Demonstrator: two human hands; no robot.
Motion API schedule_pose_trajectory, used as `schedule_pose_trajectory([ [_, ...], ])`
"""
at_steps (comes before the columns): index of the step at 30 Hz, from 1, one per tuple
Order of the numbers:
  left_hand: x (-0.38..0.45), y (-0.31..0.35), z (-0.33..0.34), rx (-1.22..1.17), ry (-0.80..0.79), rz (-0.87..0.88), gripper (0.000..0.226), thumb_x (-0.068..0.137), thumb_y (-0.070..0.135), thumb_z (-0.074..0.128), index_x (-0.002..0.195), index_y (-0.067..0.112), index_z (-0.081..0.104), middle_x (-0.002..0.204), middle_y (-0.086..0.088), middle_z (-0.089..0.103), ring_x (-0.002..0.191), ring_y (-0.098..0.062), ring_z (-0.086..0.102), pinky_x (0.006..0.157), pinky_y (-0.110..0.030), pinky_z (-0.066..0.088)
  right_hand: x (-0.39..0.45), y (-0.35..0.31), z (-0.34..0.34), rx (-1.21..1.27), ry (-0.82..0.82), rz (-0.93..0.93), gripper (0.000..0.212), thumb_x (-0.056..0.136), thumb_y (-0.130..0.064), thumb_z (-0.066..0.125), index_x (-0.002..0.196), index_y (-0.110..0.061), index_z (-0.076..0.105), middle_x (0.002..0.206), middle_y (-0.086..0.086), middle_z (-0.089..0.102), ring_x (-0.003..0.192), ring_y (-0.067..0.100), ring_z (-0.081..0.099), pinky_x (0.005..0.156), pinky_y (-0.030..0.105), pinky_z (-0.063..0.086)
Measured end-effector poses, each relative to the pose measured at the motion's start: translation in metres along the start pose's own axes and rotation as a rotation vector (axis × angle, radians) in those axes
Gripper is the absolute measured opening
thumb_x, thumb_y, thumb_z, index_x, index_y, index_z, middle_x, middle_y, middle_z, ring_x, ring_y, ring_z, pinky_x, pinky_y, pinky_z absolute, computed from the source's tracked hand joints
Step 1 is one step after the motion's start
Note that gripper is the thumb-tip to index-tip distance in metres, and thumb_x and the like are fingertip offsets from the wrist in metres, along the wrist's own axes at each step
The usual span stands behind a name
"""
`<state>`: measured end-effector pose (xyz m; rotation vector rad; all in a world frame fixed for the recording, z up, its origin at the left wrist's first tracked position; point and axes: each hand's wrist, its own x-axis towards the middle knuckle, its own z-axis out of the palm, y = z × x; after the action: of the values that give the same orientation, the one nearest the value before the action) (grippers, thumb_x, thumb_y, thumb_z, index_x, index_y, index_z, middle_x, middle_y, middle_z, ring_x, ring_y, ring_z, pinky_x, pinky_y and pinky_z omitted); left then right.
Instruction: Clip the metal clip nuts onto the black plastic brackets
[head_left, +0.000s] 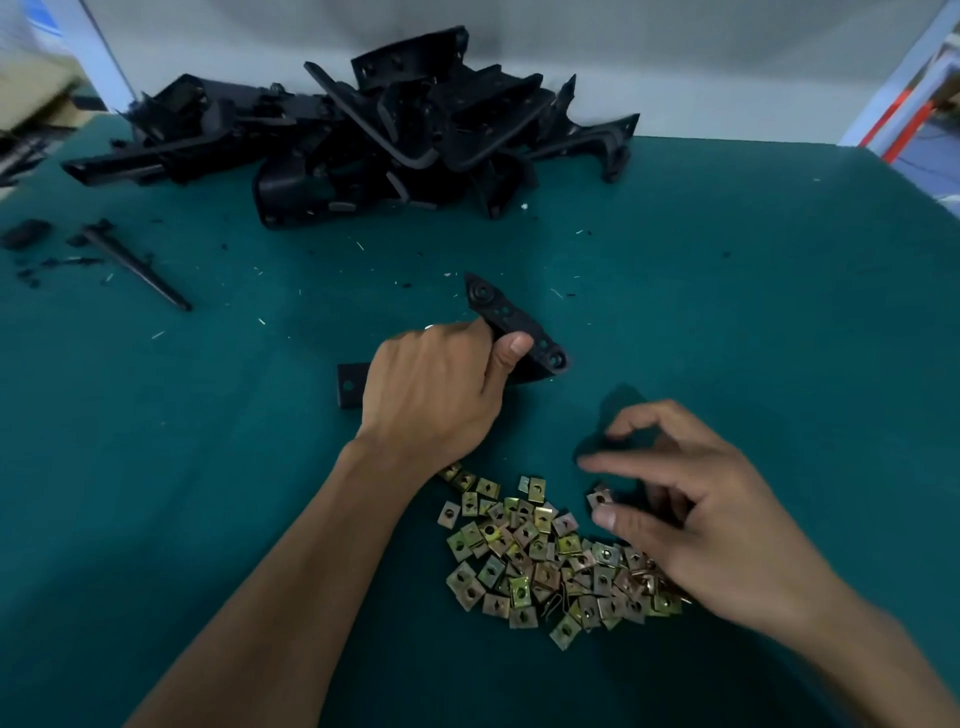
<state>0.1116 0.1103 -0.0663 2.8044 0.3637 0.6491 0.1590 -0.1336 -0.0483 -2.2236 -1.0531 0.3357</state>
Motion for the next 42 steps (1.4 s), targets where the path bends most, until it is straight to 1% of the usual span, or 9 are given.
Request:
schedule_pose_trajectory([
  [4, 0.001, 0.002, 0.000, 0.000, 0.012, 0.024, 0.057, 0.102, 0.058, 0.013, 0.074, 0.017, 0.041, 0.069, -0.004, 0.054, 0.077, -0.033, 0.063, 0.056, -0.032, 0.028, -0.002, -0.007, 0.003, -0.178, 0.005, -0.043, 0.013, 0.088, -0.028, 0.076, 0.092, -0.038, 0.069, 0.109, -0.020, 0.052, 0.086, 0.006, 0.059, 0.068, 0.032, 0.049],
  [6, 0.001, 0.001, 0.002, -0.007, 0.005, 0.027, 0.054, 0.104, 0.055, 0.016, 0.077, 0.017, 0.042, 0.077, -0.008, 0.062, 0.106, -0.034, 0.063, 0.060, -0.033, 0.028, 0.004, -0.008, 0.003, -0.185, -0.011, -0.031, 0.017, 0.091, -0.023, 0.073, 0.088, -0.035, 0.062, 0.103, -0.019, 0.055, 0.088, 0.009, 0.059, 0.072, 0.040, 0.052],
  [8, 0.002, -0.001, 0.003, -0.010, -0.007, 0.031, 0.055, 0.103, 0.055, 0.016, 0.080, 0.016, 0.046, 0.080, -0.008, 0.063, 0.113, -0.033, 0.060, 0.061, -0.034, 0.028, 0.008, -0.008, 0.002, -0.147, -0.031, -0.060, 0.017, 0.091, -0.024, 0.072, 0.088, -0.035, 0.060, 0.100, -0.017, 0.058, 0.095, 0.010, 0.060, 0.078, 0.039, 0.051],
  [14, 0.003, 0.000, 0.004, -0.011, 0.001, -0.005, 0.055, 0.101, 0.057, 0.012, 0.079, 0.018, 0.043, 0.072, 0.000, 0.043, 0.068, -0.024, 0.045, 0.060, -0.034, 0.026, 0.025, 0.002, -0.002, 0.445, 0.003, 0.024, 0.008, 0.080, -0.032, 0.072, 0.086, -0.026, 0.071, 0.080, 0.003, 0.067, 0.077, 0.016, 0.063, 0.070, 0.027, 0.052],
  [18, 0.006, -0.003, 0.007, -0.001, -0.012, -0.029, 0.057, 0.100, 0.059, 0.008, 0.077, 0.018, 0.041, 0.070, -0.003, 0.048, 0.061, -0.024, 0.041, 0.058, -0.035, 0.026, 0.039, 0.009, -0.002, 0.826, 0.041, 0.077, 0.029, 0.077, -0.034, 0.081, 0.101, -0.018, 0.079, 0.078, 0.008, 0.064, 0.075, 0.020, 0.058, 0.068, 0.024, 0.051],
  [24, 0.007, -0.004, 0.008, -0.001, -0.017, -0.010, 0.054, 0.100, 0.057, 0.010, 0.082, 0.018, 0.042, 0.071, -0.003, 0.048, 0.060, -0.026, 0.041, 0.056, -0.035, 0.025, 0.094, -0.004, 0.003, 1.256, 0.351, 0.292, 0.018, 0.080, -0.004, 0.068, 0.098, -0.003, 0.070, 0.088, 0.009, 0.073, 0.081, 0.017, 0.069, 0.080, 0.026, 0.058],
  [30, 0.006, -0.002, 0.005, 0.053, 0.003, 0.025, 0.059, 0.102, 0.053, 0.022, 0.089, 0.010, 0.060, 0.072, -0.006, 0.053, 0.068, -0.034, 0.057, 0.056, -0.033, 0.024, 0.119, -0.016, 0.018, 1.263, 0.347, 0.317, 0.012, 0.074, -0.005, 0.078, 0.085, -0.003, 0.074, 0.086, 0.015, 0.076, 0.080, 0.022, 0.074, 0.070, 0.030, 0.060],
  [34, 0.007, -0.001, 0.004, 0.037, 0.024, 0.068, 0.053, 0.103, 0.050, 0.030, 0.083, 0.010, 0.058, 0.073, -0.004, 0.063, 0.078, -0.032, 0.061, 0.059, -0.031, 0.024, 0.114, -0.014, 0.022, 1.243, 0.310, 0.251, 0.010, 0.070, -0.005, 0.079, 0.077, -0.004, 0.072, 0.085, 0.018, 0.075, 0.084, 0.028, 0.073, 0.088, 0.043, 0.060],
  [42, 0.007, -0.001, 0.005, -0.013, 0.049, 0.034, 0.052, 0.103, 0.050, 0.031, 0.079, 0.010, 0.054, 0.070, -0.007, 0.061, 0.076, -0.034, 0.060, 0.055, -0.032, 0.024, 0.116, -0.009, 0.028, 1.310, 0.374, 0.190, 0.008, 0.076, -0.004, 0.078, 0.073, -0.007, 0.072, 0.080, 0.014, 0.074, 0.081, 0.025, 0.072, 0.084, 0.040, 0.061],
])
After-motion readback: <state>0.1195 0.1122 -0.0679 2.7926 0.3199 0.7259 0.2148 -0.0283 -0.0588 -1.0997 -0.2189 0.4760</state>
